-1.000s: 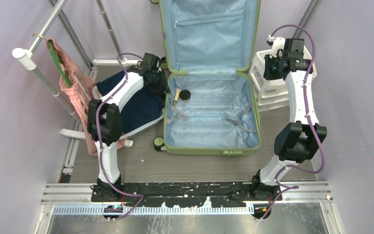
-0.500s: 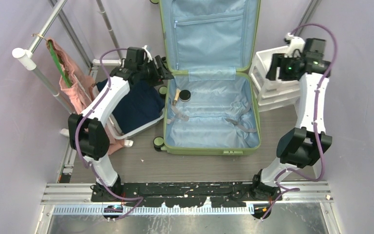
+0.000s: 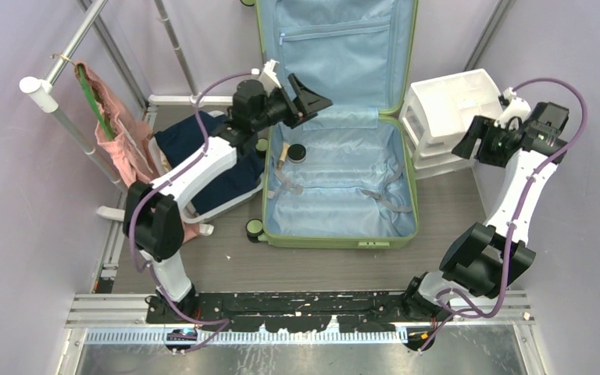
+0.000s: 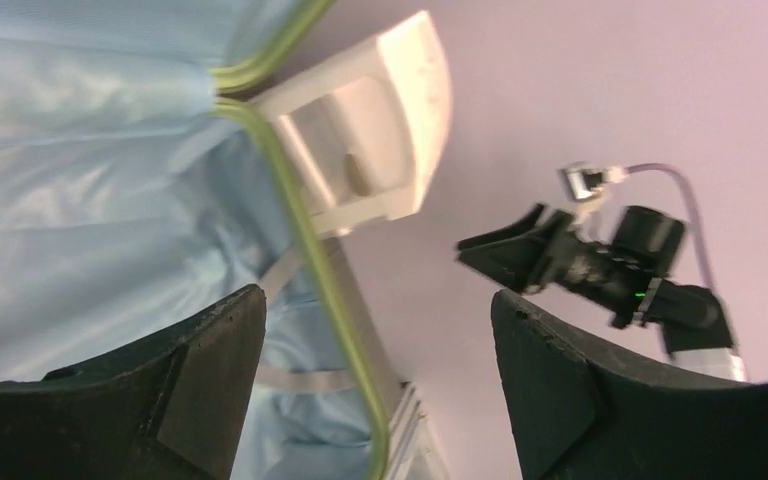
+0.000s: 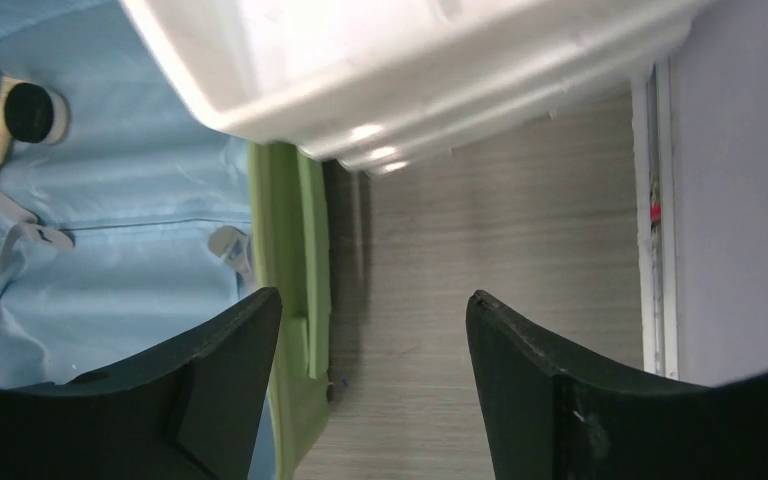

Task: Open, take out, and arrange the luggage
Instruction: Adjust the luggage at the center of the board.

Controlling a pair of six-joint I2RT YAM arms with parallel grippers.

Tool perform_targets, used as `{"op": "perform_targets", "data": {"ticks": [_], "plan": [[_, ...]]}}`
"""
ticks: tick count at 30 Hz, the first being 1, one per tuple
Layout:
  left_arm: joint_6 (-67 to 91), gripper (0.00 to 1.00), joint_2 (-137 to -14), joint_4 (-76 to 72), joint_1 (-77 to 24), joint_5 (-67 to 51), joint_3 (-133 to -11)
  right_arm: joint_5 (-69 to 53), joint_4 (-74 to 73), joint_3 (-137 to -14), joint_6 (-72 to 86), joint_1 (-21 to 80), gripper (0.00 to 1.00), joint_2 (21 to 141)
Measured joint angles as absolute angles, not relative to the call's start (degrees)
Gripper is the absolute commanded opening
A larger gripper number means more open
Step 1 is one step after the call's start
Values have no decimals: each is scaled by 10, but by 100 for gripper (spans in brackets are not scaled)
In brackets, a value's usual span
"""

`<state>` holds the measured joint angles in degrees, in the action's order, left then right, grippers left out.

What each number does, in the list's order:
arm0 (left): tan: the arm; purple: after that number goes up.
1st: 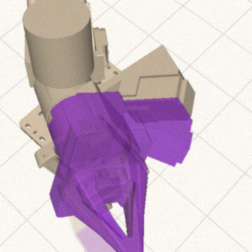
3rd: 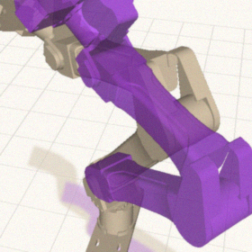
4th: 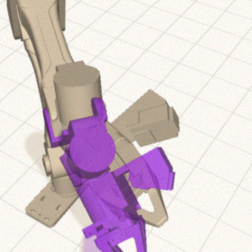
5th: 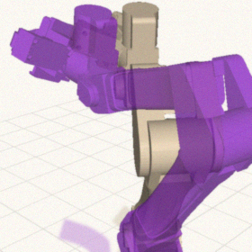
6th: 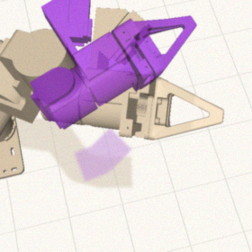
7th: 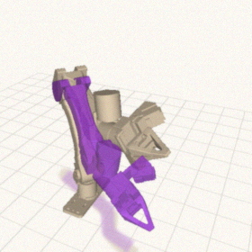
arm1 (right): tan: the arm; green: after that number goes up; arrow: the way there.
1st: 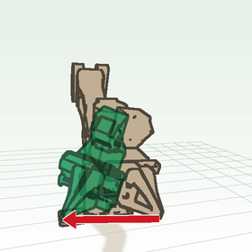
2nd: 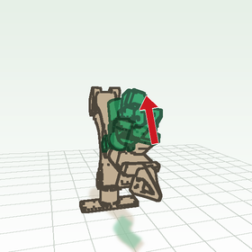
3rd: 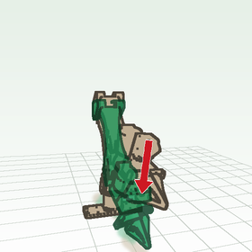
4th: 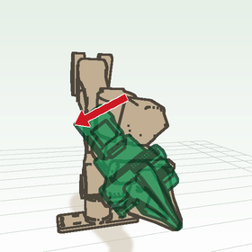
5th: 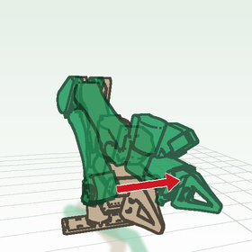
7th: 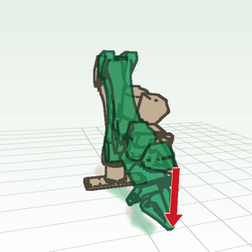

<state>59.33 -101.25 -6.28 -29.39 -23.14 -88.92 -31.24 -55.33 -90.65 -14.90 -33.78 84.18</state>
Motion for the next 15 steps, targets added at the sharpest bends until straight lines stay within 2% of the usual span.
{"op": "perform_targets", "data": {"ticks": [4, 7, 15], "plan": [[626, 83, -1052, -145, -334, -225, -902, -311, -541, -849, -149, -364, 74, 838], [632, 83, -1081, -152, -357, -211, -918, -312, -533, -812, -154, -368, 74, 827], [629, 80, -1182, -39, -424, -124, -1085, -312, -535, -794, -163, -366, 74, 809]]}}
